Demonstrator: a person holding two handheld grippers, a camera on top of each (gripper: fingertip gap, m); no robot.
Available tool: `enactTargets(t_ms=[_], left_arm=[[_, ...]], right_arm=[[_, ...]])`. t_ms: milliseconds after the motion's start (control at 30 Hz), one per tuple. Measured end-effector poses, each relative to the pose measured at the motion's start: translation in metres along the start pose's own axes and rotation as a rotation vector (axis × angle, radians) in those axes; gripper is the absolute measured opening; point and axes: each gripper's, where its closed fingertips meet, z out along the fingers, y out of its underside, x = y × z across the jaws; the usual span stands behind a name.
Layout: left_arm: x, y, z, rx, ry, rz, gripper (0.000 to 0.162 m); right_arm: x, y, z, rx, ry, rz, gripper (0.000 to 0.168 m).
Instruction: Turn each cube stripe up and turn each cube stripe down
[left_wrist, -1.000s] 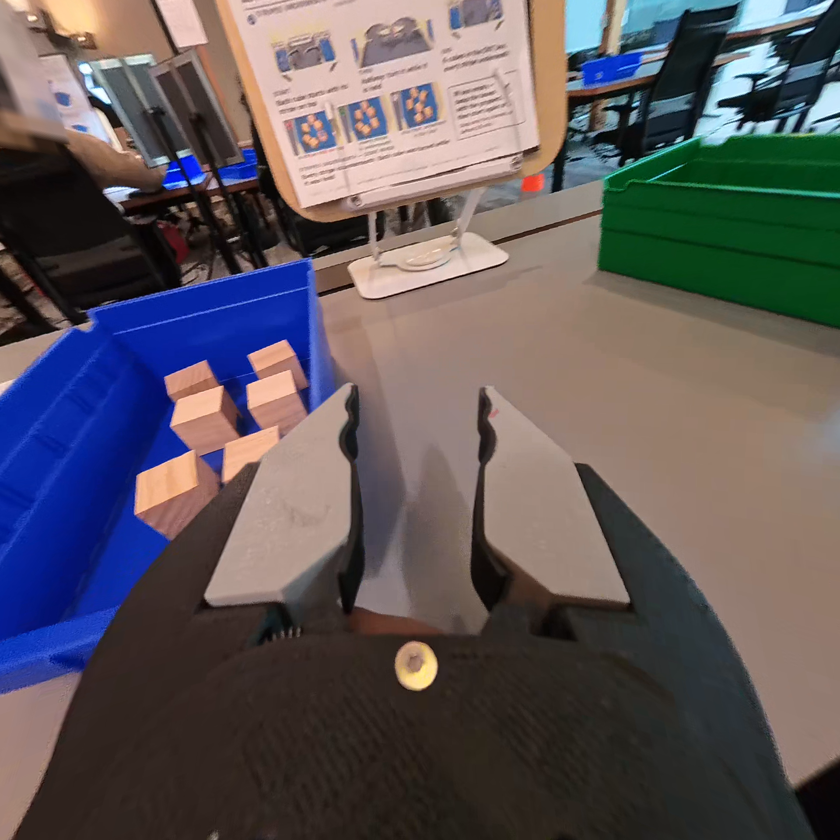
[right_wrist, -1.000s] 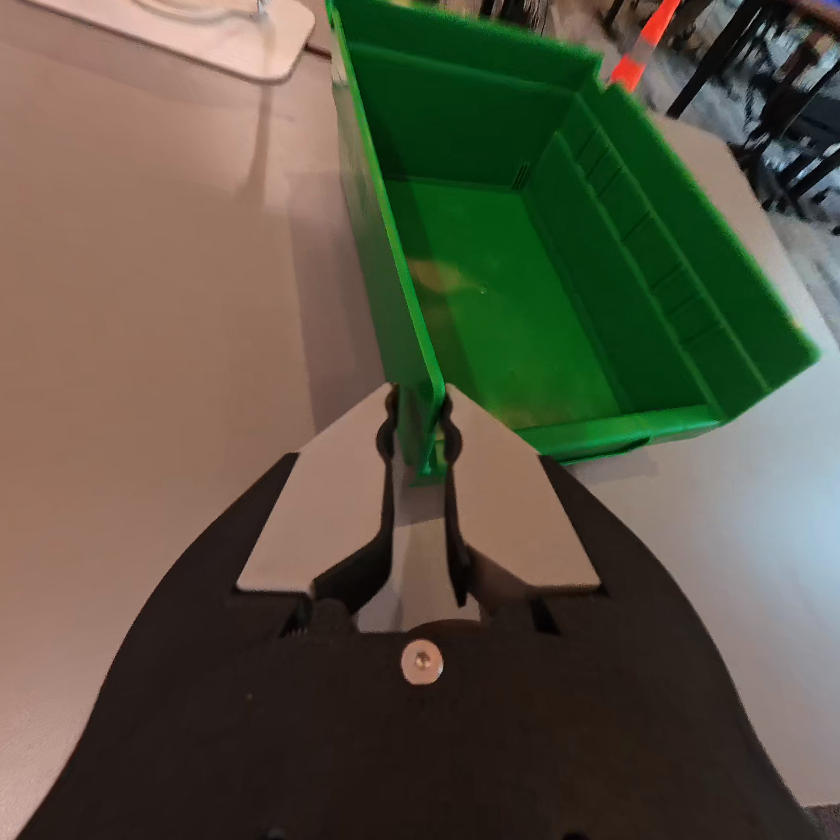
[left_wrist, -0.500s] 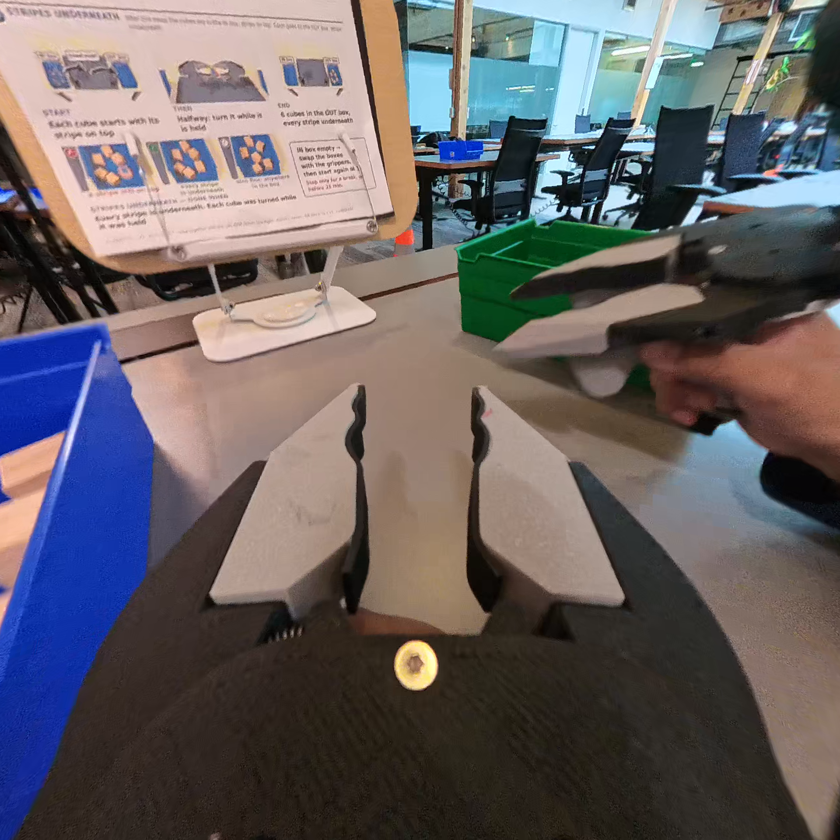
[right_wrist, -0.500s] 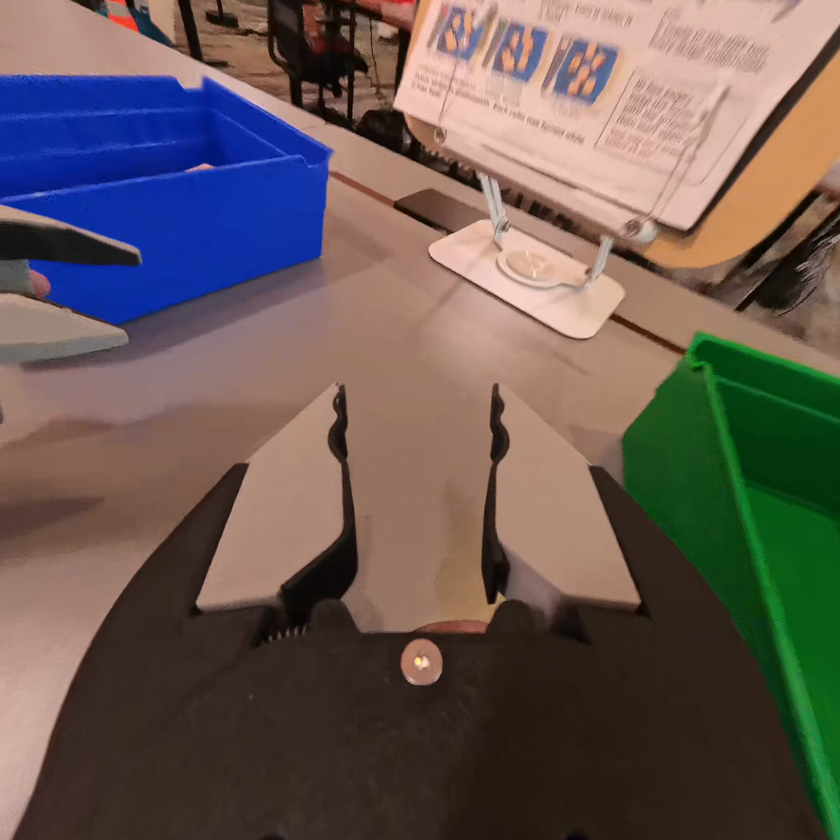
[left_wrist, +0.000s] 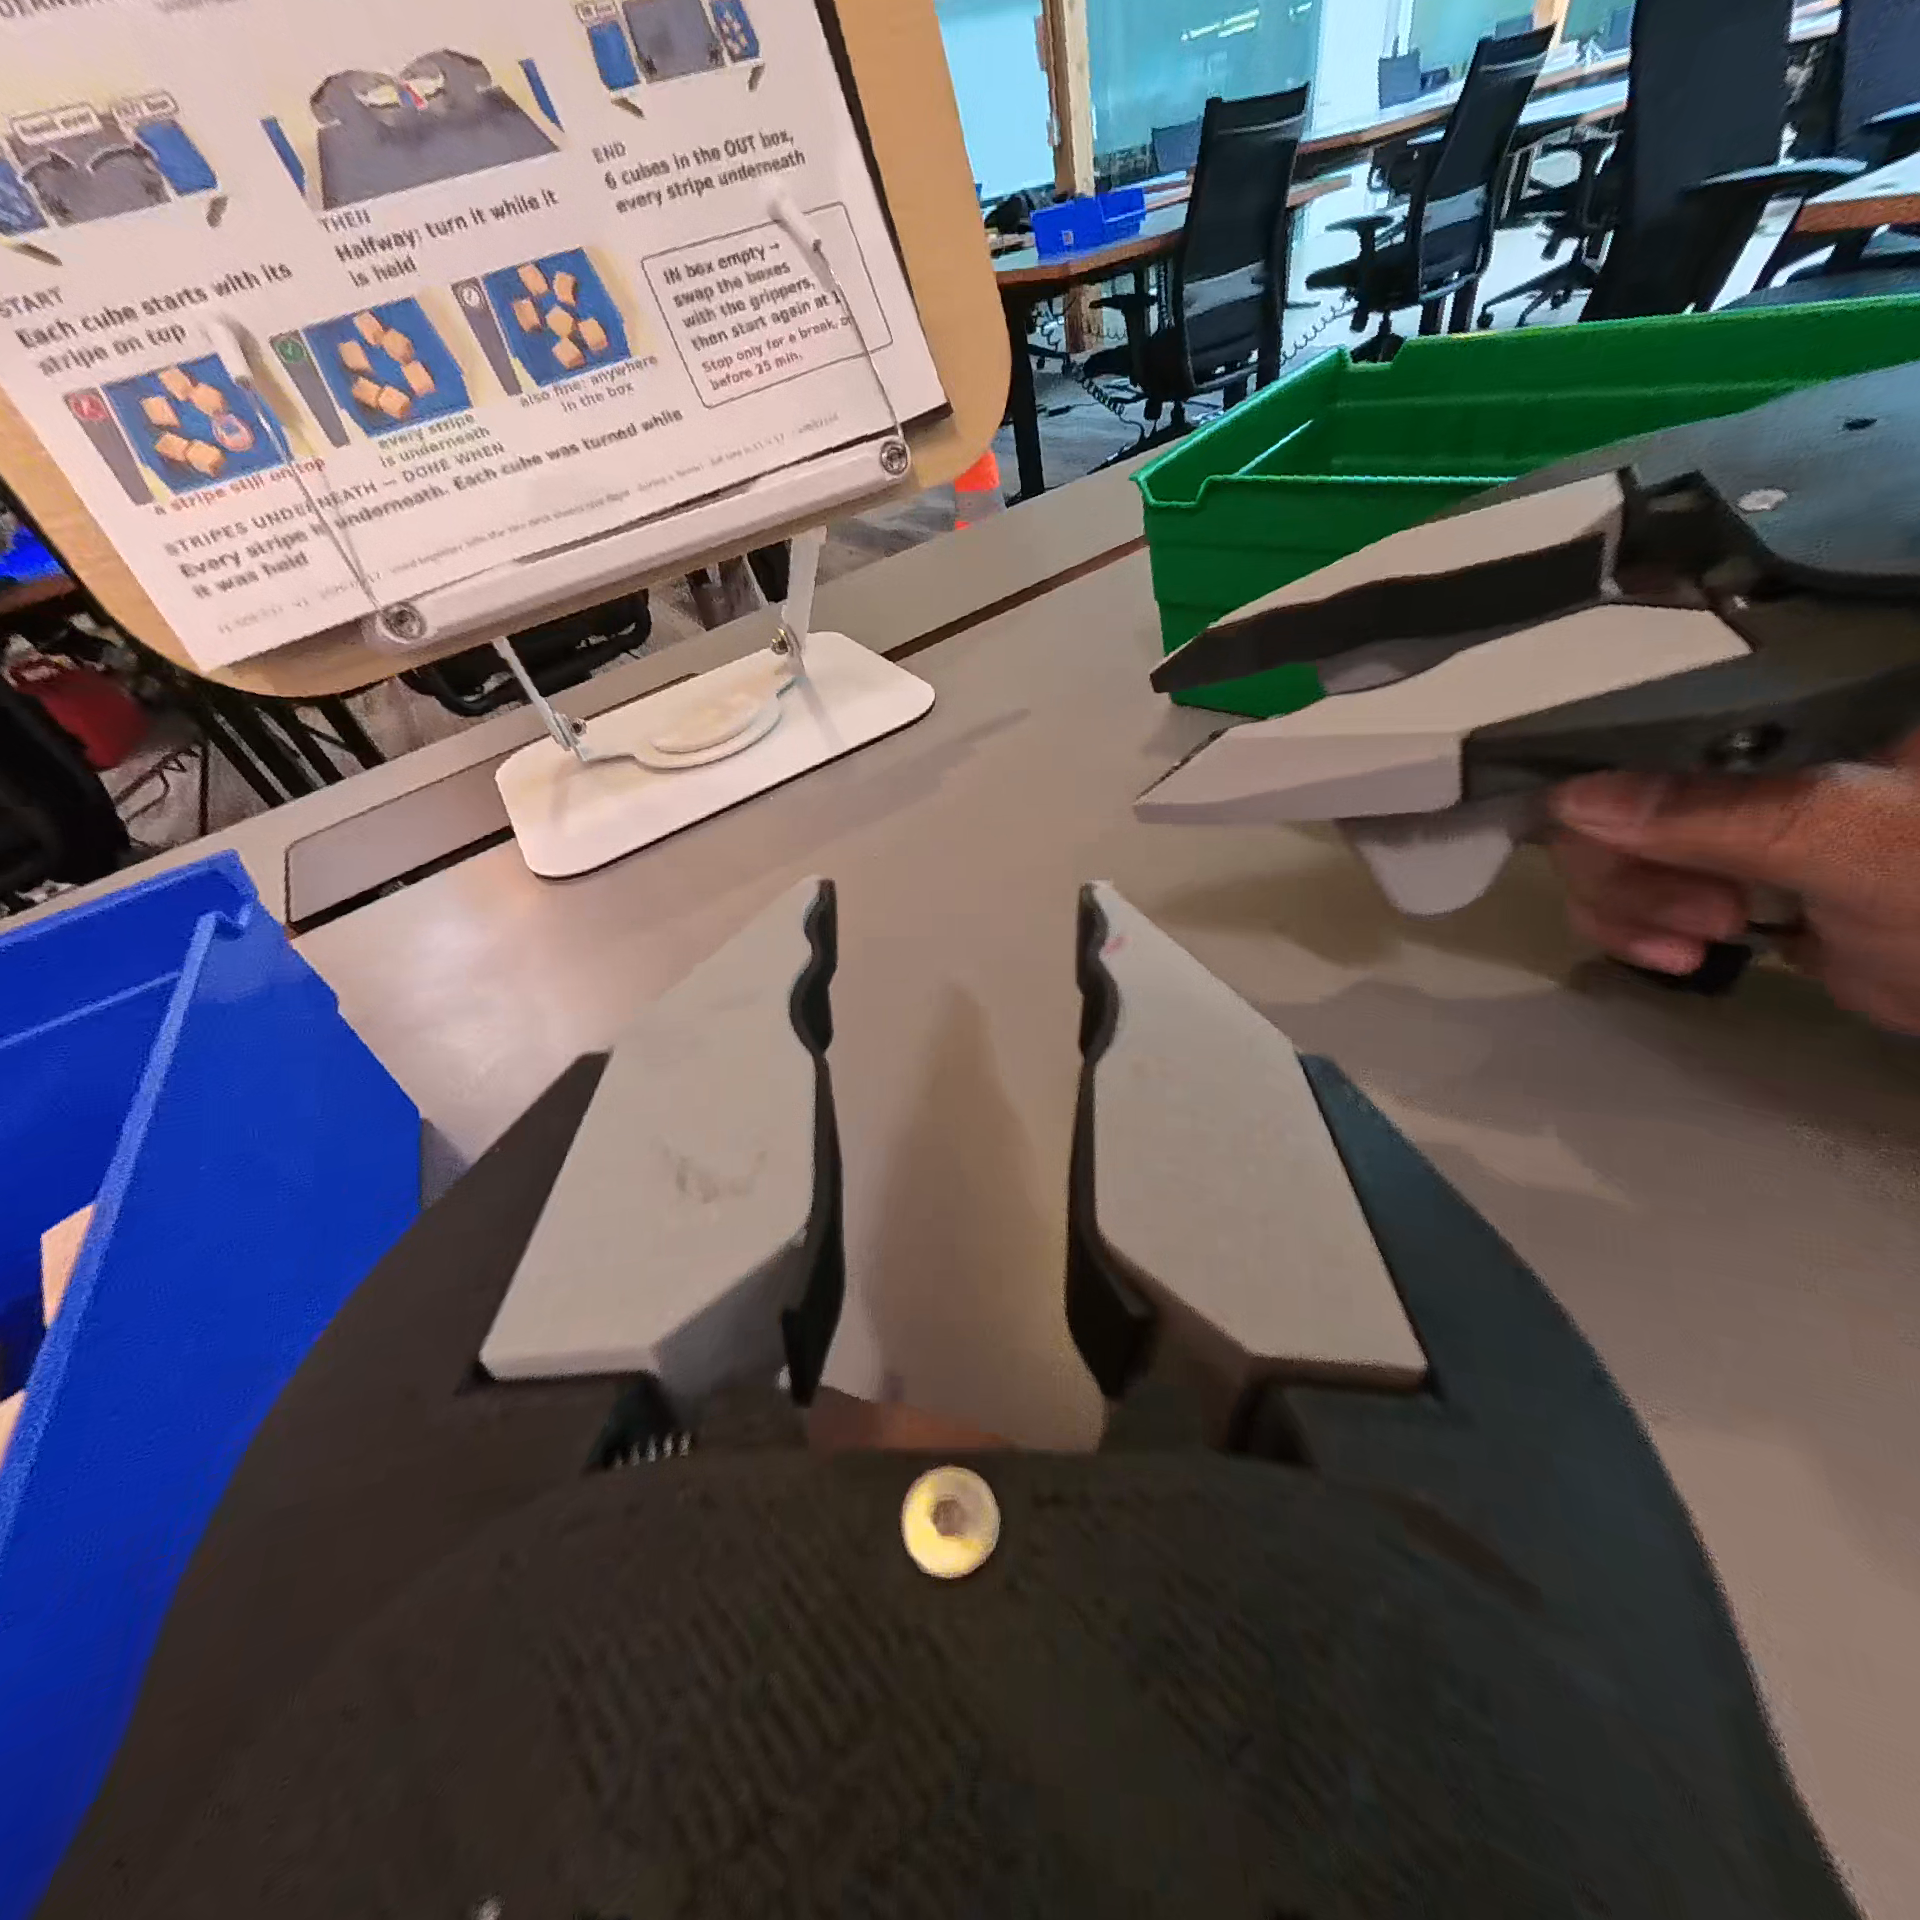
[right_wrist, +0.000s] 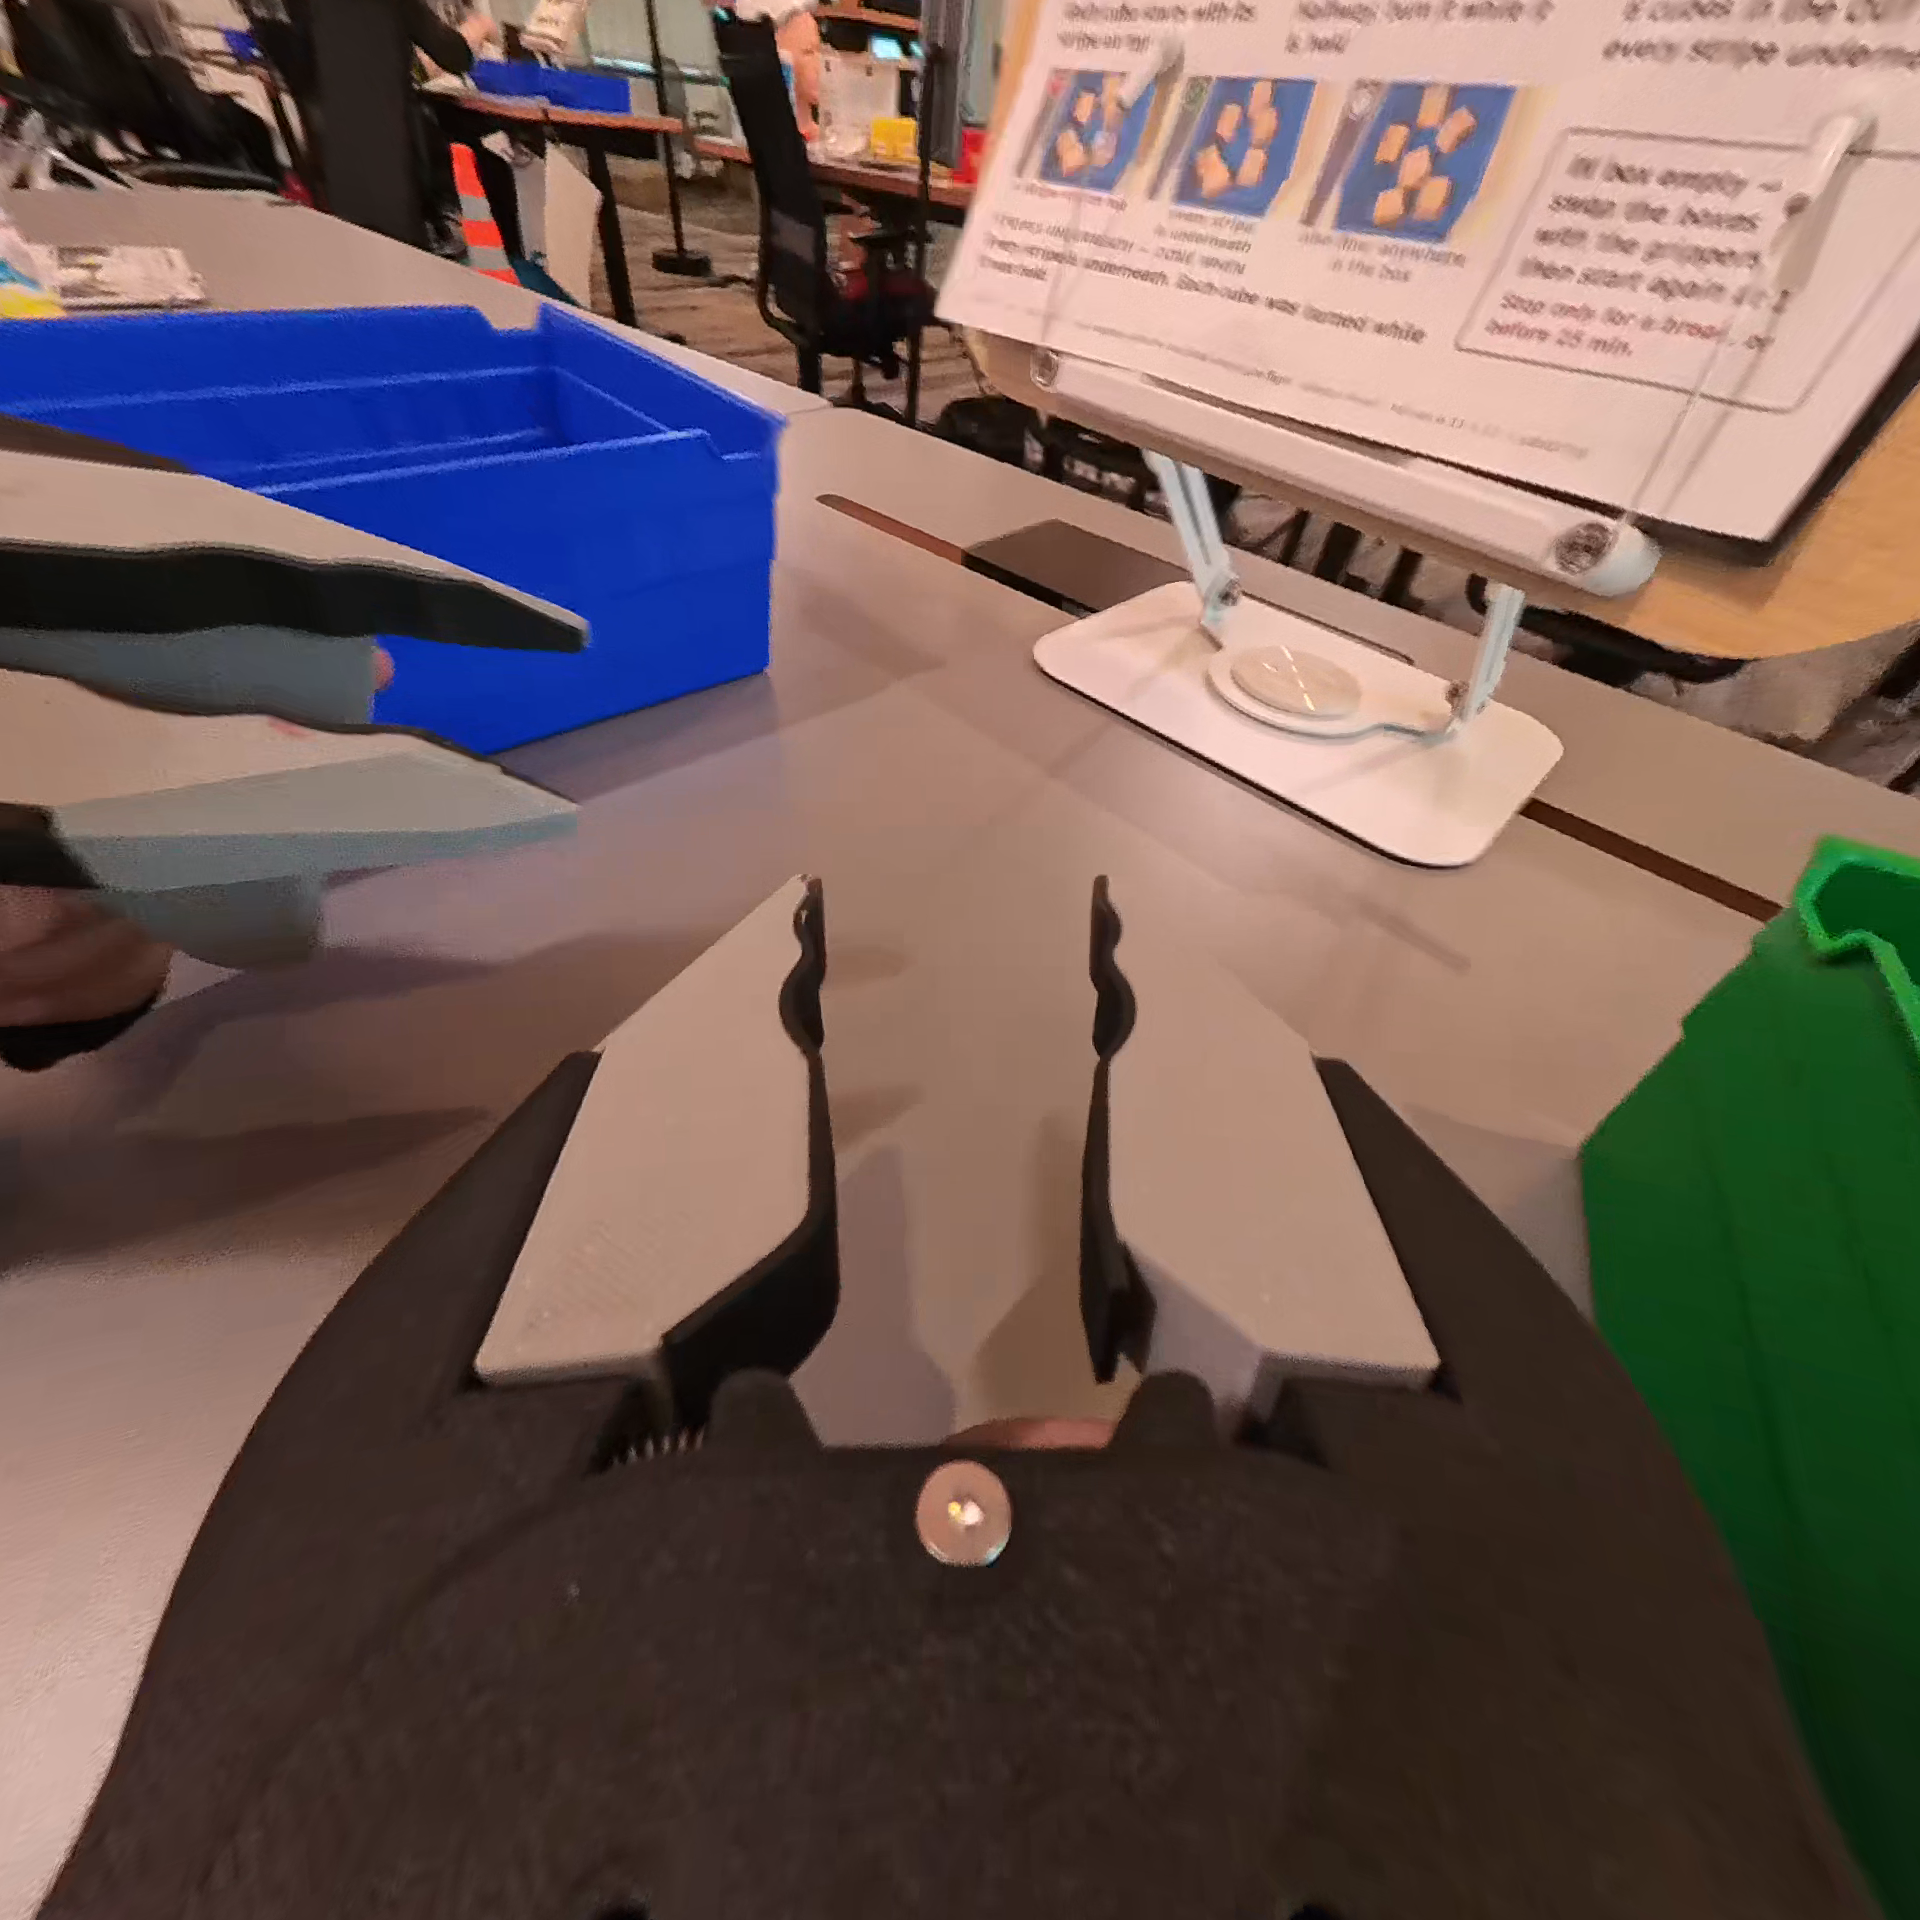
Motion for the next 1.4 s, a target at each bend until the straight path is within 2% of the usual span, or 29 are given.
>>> enactTargets(t_ms=[233, 333, 533, 667, 933, 1100, 1400], left_arm=[[0.007, -0.004, -0.002, 0.018, 0.043, -0.011, 0.046], [0.004, 0.005, 0.004, -0.008, 0.019, 0.025, 0.046], [0.017, 0.021, 0.01, -0.07, 0.074, 0.012, 0.049], [0.015, 0.018, 0.008, -0.058, 0.051, 0.067, 0.049], [0.006, 0.016, 0.009, -0.04, 0.004, 0.105, 0.048], [-0.003, 0.01, 0.005, 0.004, -0.062, 0.106, 0.039], [-0.008, 0.012, 0.004, -0.005, -0.071, 0.08, 0.045]], right_arm=[[-0.014, 0.006, 0.002, -0.036, -0.056, -0.05, 0.048], [-0.013, 0.003, 0.001, -0.021, -0.07, -0.019, 0.048], [-0.014, 0.008, 0.003, -0.038, -0.094, 0.026, 0.048], [-0.011, 0.004, 0.0, -0.015, -0.108, 0.043, 0.048], [0.004, 0.018, 0.003, -0.079, -0.036, -0.01, 0.051], [0.011, 0.017, 0.002, -0.077, -0.011, -0.002, 0.052], [0.001, 0.024, 0.004, -0.108, -0.038, -0.008, 0.054]])
